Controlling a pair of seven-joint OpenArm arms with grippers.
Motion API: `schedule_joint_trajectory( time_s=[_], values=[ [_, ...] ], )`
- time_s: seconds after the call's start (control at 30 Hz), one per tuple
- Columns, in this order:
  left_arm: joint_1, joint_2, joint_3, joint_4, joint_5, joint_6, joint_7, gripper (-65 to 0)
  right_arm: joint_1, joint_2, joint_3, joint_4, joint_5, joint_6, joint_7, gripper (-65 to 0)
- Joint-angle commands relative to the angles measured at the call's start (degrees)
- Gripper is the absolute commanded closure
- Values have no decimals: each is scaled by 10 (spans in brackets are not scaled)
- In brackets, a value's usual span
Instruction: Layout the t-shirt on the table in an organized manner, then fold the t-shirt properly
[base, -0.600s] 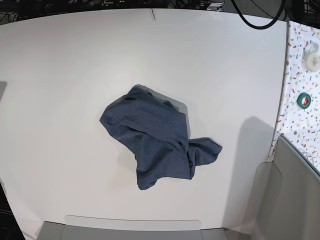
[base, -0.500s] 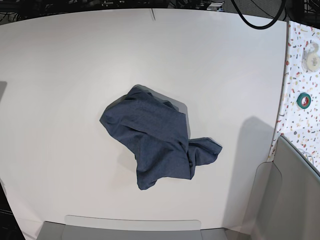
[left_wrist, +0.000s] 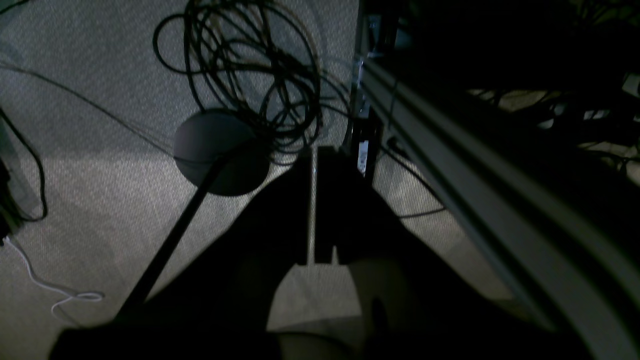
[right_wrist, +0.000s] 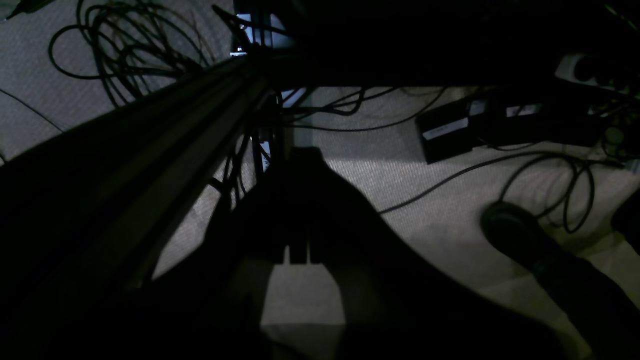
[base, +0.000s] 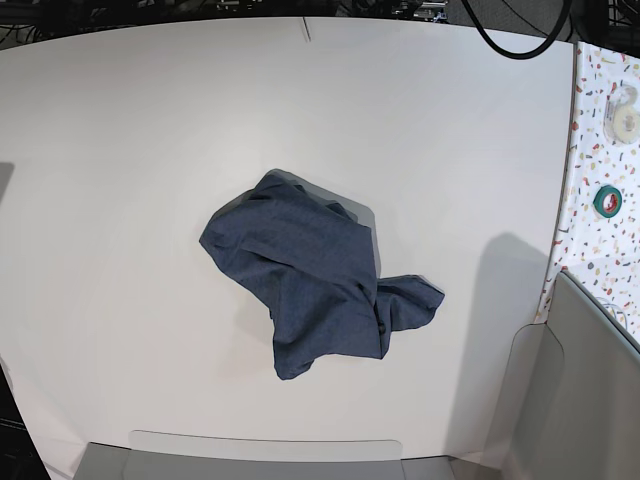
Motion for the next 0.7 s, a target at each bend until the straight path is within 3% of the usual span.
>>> schedule_joint_trajectory(
  time_s=[0.0, 0.27, 0.37, 0.67],
  values=[
    [1, 2, -2, 1, 1, -2, -6, -1, -3, 2, -1, 3, -1, 0, 4, -5],
    [1, -1, -2, 2, 1, -2, -7, -1, -22, 16, 2, 12, 2, 0, 5, -2],
    [10, 0, -2, 18, 1, -2, -7, -1, -64, 17, 3, 72, 3, -1, 5, -2],
    [201, -2, 52, 281, 1, -2, -1, -1, -254, 42, 3, 328, 2, -1, 4, -2]
  ],
)
